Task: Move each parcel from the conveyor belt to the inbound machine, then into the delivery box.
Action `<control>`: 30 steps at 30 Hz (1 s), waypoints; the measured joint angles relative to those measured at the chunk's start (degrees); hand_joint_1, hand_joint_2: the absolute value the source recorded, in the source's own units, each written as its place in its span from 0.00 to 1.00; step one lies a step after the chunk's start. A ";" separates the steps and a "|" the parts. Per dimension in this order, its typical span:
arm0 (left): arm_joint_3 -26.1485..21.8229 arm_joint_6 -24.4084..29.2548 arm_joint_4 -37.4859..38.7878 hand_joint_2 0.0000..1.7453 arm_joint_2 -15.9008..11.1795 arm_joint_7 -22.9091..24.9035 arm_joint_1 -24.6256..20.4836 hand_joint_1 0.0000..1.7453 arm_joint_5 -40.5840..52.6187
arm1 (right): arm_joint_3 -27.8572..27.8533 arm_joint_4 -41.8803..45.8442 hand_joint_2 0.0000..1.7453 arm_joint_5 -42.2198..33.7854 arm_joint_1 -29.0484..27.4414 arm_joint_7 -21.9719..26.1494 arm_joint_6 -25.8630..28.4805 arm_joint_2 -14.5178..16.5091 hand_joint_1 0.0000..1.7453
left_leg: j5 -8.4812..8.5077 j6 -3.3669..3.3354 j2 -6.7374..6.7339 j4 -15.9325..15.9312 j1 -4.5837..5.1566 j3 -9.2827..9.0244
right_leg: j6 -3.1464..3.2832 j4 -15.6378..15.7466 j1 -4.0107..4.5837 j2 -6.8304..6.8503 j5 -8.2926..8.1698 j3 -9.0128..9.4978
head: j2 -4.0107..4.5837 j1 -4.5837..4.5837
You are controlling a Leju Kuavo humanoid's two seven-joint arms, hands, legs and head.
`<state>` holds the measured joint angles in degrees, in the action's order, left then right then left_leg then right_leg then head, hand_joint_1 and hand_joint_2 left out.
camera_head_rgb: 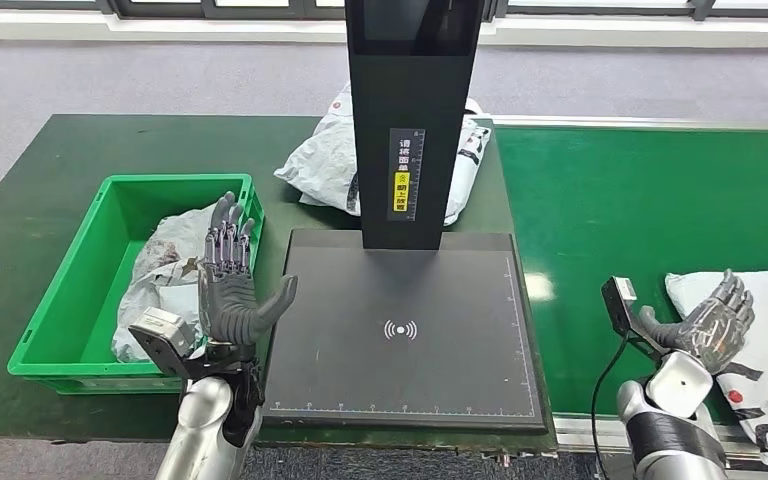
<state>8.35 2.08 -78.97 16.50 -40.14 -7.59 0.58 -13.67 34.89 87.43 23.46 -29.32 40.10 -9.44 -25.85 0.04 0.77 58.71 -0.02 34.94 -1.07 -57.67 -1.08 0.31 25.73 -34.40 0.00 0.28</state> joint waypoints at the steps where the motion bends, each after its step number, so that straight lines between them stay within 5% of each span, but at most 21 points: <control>1: 0.00 0.20 -0.18 1.00 -0.04 -0.01 0.26 0.00 0.11 | -0.02 -2.07 1.00 0.00 0.66 -0.84 0.01 -0.18 0.00 | 0.00 0.00 0.02 0.00 0.00 0.00 | 0.00 0.00 0.00 0.03 0.00 0.00 | 0.00 0.00; 11: 0.00 2.92 -1.07 1.00 -0.22 -0.01 2.28 0.00 1.48 | -0.78 -13.08 1.00 0.00 4.01 -4.60 -1.58 -0.84 0.00 | 0.00 0.00 0.04 -0.01 0.00 0.01 | 0.00 0.00 0.00 0.04 0.01 0.01 | 0.01 0.00; 30: 0.00 3.88 -1.19 1.00 -0.25 -0.01 2.58 0.00 2.33 | -3.81 -16.51 1.00 0.01 2.99 -9.87 -9.18 -1.05 0.00 | 0.00 0.00 0.04 0.00 0.01 0.01 | 0.00 0.00 -0.01 0.04 0.01 0.00 | 0.01 0.00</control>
<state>8.35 5.96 -80.16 16.25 -40.15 -5.01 2.91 -17.47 18.38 87.43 26.45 -39.19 30.91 -10.49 -25.85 0.03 0.81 58.71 -0.02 34.95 -1.07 -57.67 -1.09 0.36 25.74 -34.41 0.01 0.28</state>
